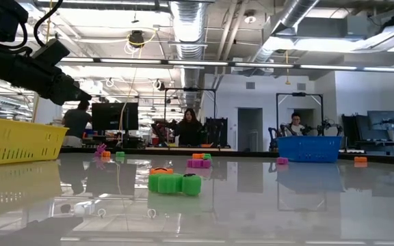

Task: Sort Halloween decoration
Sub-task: Put the orange skeleton toy into the red bin

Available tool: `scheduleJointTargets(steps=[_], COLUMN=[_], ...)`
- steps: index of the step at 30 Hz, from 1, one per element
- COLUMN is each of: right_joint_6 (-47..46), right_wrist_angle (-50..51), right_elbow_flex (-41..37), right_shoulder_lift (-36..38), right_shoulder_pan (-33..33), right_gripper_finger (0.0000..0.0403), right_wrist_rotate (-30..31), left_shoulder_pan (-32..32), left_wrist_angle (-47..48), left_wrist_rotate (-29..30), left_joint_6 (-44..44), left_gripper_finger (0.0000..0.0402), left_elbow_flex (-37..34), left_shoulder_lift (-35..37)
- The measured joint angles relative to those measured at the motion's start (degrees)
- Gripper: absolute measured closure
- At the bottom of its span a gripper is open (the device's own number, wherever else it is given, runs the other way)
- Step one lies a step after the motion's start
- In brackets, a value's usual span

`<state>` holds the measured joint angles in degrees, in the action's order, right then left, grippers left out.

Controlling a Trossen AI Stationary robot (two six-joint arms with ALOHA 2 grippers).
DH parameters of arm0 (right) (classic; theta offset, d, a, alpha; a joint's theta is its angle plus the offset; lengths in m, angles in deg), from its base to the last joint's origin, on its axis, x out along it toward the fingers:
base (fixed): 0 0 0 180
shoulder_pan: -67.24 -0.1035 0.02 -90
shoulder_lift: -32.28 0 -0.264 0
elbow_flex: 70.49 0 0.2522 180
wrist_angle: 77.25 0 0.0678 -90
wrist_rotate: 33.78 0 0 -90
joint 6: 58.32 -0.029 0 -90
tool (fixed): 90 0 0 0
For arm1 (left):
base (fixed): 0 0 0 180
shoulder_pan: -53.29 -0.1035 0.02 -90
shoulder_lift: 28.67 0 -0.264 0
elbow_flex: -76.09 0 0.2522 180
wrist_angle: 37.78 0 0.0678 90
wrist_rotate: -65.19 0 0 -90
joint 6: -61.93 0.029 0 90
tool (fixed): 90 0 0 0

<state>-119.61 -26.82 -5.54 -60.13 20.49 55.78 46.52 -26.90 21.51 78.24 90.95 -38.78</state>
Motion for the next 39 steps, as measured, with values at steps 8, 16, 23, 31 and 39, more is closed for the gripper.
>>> scheduleJointTargets(steps=[8,16,23,31,39], right_joint_6=[1.68,1.64,3.72,-7.92,-23.13], right_wrist_angle=[1.42,1.76,3.34,13.98,15.06], right_elbow_flex=[3.09,3.07,4.85,10.53,9.45], right_shoulder_lift=[-3.53,-3.25,-3.23,-3.17,-3.14], right_shoulder_pan=[0.30,0.42,0.84,2.39,1.72], right_gripper_finger=[0.0343,0.0364,0.0340,0.0284,0.0215], right_wrist_rotate=[-0.99,-2.92,-2.70,-2.63,-2.94], left_shoulder_pan=[-0.01,0.00,0.01,0.01,0.00], left_wrist_angle=[0.00,0.00,0.00,0.00,0.00], left_wrist_rotate=[-0.02,-0.02,-0.02,-0.02,-0.02], left_joint_6=[0.00,0.00,-0.01,-0.02,0.00], left_gripper_finger=[0.0384,0.0384,0.0384,0.0384,0.0384], left_elbow_flex=[0.00,0.00,0.00,0.00,0.00], left_shoulder_lift=[-0.02,0.00,-0.02,0.00,-0.02])
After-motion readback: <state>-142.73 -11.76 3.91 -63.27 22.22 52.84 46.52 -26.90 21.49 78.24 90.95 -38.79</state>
